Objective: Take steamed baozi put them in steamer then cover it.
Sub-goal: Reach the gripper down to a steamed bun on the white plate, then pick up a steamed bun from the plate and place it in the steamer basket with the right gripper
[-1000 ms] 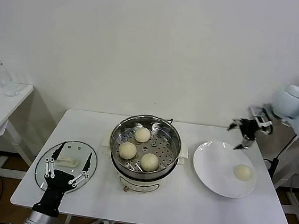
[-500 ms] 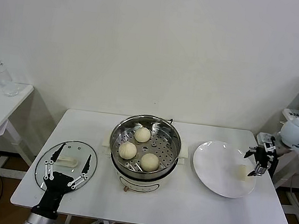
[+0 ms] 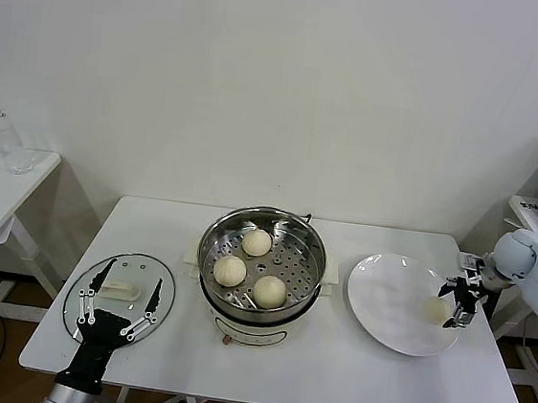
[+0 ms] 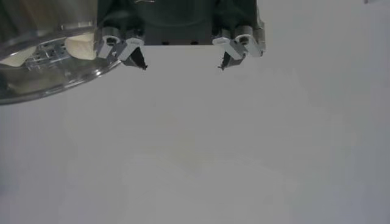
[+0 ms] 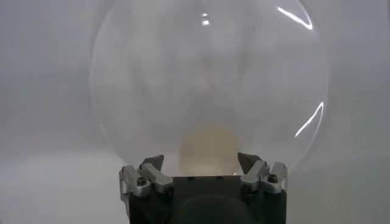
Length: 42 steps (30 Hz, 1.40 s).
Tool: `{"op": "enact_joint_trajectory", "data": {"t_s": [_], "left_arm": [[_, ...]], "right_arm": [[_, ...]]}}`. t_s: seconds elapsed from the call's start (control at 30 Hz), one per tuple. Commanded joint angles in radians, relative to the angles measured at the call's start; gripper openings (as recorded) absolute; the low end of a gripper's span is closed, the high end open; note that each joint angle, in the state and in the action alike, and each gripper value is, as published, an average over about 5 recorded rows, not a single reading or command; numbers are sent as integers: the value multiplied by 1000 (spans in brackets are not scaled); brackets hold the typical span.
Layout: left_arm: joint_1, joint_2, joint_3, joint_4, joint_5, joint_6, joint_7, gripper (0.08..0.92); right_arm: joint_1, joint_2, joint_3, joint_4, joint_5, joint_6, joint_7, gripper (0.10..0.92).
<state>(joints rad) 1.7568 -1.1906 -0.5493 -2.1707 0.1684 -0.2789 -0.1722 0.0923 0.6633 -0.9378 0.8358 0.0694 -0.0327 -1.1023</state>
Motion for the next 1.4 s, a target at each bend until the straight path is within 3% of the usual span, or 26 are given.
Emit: {"op": "enact_joint_trajectory", "data": {"t_s": [0.03, 0.5, 0.77, 1.07, 1.4], "left_arm": [[0, 0, -2, -1, 0, 1, 0, 823], [0, -2, -6, 2, 0, 2, 0, 823], [-3, -3, -7, -4, -2, 5, 1, 823], [-16, 2, 4, -9, -3, 9, 1, 823], [-23, 7, 20, -13, -2, 12, 1, 823]], "right_arm": [[-26, 44, 28, -76, -15, 4, 15, 821], [-15, 78, 21, -108, -26, 8, 7, 733], [77, 55, -36, -40, 11, -3, -20, 664], [474, 72, -323, 178, 253, -43, -146, 655], [792, 316, -563, 351, 582, -142, -132, 656]]}}
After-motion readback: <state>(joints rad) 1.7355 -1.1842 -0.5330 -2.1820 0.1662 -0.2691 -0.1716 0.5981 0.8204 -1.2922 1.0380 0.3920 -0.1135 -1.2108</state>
